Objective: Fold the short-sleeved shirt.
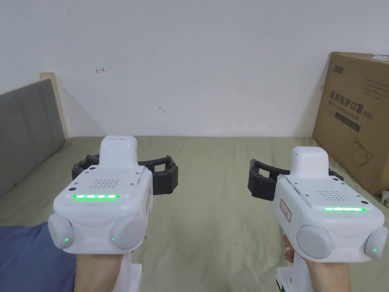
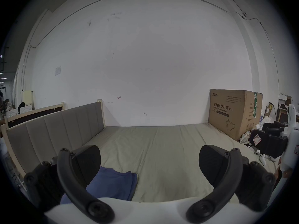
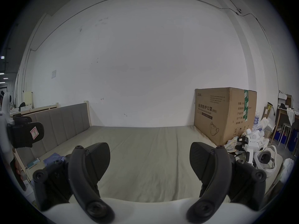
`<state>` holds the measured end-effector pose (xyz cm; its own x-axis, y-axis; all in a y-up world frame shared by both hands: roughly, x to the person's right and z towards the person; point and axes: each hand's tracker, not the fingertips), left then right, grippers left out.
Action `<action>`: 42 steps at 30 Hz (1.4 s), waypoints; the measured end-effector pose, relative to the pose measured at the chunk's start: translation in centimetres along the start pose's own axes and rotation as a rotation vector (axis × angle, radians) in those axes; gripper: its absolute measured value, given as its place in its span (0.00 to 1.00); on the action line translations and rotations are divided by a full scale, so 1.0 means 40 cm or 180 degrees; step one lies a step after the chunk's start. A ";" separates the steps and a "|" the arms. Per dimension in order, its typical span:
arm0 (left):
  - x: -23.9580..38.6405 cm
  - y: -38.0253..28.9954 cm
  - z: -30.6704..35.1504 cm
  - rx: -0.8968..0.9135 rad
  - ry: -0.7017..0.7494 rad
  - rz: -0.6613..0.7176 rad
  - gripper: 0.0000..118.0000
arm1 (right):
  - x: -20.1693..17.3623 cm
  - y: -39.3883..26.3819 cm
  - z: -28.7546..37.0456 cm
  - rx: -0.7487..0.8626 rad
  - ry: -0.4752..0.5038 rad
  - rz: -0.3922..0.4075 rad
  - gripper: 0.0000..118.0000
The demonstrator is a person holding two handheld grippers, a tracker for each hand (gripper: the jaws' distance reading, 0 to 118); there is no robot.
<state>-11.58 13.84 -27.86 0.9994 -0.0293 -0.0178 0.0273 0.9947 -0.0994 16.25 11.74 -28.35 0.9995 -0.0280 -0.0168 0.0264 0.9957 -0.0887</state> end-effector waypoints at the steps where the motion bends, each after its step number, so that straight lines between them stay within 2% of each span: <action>1: 0.000 0.000 0.000 -0.0007 0.0005 0.0006 1.00 | 0.000 -0.001 0.000 -0.0003 0.0000 0.0004 0.89; 8: -0.002 -0.004 -0.003 -0.0014 0.0025 0.0021 1.00 | 0.000 -0.005 0.000 0.0002 -0.0039 0.0005 0.88; 15: 0.001 -0.007 -0.005 -0.0021 0.0022 0.0013 1.00 | -0.006 -0.005 0.002 0.0039 -0.0056 0.0144 0.89; 21: 0.009 -0.010 0.000 -0.0012 0.0027 -0.0066 1.00 | -0.006 -0.011 0.004 0.0012 -0.0050 0.0086 0.88; 27: 0.002 -0.010 -0.001 0.0008 0.0036 -0.0022 1.00 | -0.015 -0.017 0.008 0.0046 -0.0090 0.0212 0.89; 34: 0.002 -0.011 -0.002 -0.0019 -0.0011 -0.0077 1.00 | -0.005 -0.012 0.005 0.0025 -0.0077 0.0085 0.88; 42: 0.002 -0.010 0.001 -0.0004 0.0037 -0.0018 1.00 | -0.008 -0.016 0.014 0.0085 -0.0174 0.0183 0.88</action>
<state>-11.52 13.44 -27.79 0.9989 -0.0359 -0.0288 0.0329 0.9944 -0.1009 15.93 11.15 -27.74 0.9989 0.0334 0.0334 -0.0313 0.9975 -0.0626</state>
